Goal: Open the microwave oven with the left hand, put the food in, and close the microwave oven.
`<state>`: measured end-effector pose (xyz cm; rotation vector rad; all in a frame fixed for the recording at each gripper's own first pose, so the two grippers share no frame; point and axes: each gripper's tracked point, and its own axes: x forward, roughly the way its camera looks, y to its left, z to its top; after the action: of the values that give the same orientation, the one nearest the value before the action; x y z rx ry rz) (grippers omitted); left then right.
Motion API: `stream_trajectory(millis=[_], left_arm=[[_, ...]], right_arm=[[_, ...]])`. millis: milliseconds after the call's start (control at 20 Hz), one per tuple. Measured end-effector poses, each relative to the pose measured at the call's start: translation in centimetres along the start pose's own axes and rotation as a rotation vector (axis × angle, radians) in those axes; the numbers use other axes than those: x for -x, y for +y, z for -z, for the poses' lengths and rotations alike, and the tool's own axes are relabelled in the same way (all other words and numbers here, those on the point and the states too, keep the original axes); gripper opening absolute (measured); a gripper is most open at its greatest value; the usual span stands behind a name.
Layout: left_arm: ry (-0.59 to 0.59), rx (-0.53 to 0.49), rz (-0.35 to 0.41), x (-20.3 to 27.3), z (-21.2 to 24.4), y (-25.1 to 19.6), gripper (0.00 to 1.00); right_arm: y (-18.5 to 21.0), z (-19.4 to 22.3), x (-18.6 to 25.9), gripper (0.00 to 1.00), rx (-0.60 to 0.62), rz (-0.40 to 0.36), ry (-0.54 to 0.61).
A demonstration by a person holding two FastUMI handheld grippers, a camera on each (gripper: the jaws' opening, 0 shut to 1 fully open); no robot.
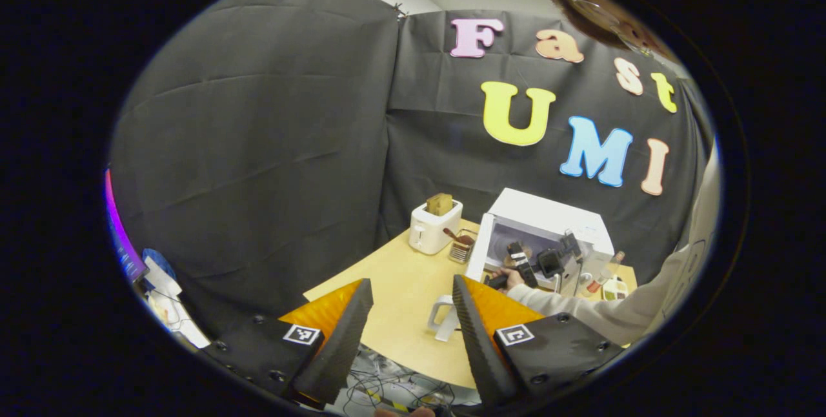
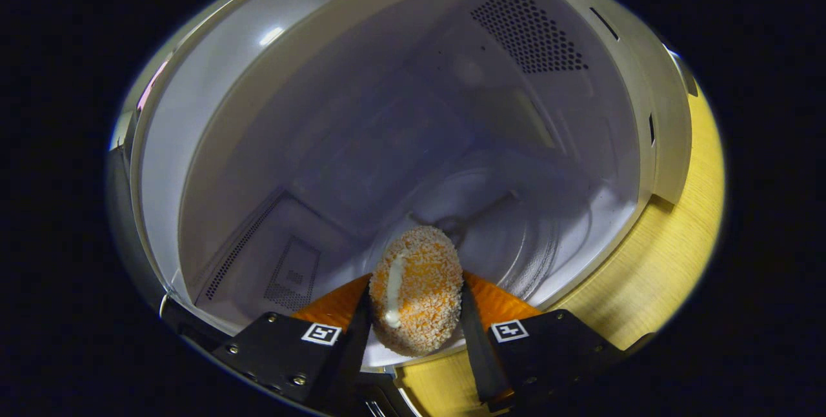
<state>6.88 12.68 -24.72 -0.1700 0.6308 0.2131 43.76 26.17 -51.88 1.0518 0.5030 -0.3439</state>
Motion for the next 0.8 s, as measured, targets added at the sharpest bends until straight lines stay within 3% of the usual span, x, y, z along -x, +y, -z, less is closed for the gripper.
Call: stream_trajectory(millis=[100,300,350,400,500,700,750,800], left_arm=[[0.006,0.005,-0.006,0.1,0.3,0.5,0.78],[-0.004,0.014,-0.018,0.4,0.4,1.1,0.89],[-0.008,0.014,-0.019,0.6,0.4,1.2,0.89],[-0.012,0.012,-0.022,0.8,0.4,1.4,0.79],[-0.012,0.019,-0.024,1.1,0.5,1.4,0.83],[-0.026,0.032,-0.031,1.4,0.3,1.2,0.79],[-0.032,0.028,-0.033,1.5,0.1,1.2,0.84],[-0.039,0.021,-0.036,1.7,-0.1,1.0,0.79]], right_arm=[[0.0,-0.3,-0.3,0.72,-0.01,-0.011,-0.011],[-0.4,-0.3,-0.7,0.71,0.042,-0.011,-0.049],[-0.3,-0.6,-0.6,0.73,0.035,-0.013,-0.049],[-0.3,-0.6,-0.7,0.73,0.026,-0.014,-0.045],[-0.3,-0.8,-0.7,0.74,0.021,-0.015,-0.045],[-0.5,-1.2,-0.7,0.78,-0.04,0.0,-0.012],[-0.3,-1.1,-0.6,0.78,-0.038,0.001,-0.007],[-0.2,-1.1,-0.5,0.78,-0.04,0.006,-0.001]])
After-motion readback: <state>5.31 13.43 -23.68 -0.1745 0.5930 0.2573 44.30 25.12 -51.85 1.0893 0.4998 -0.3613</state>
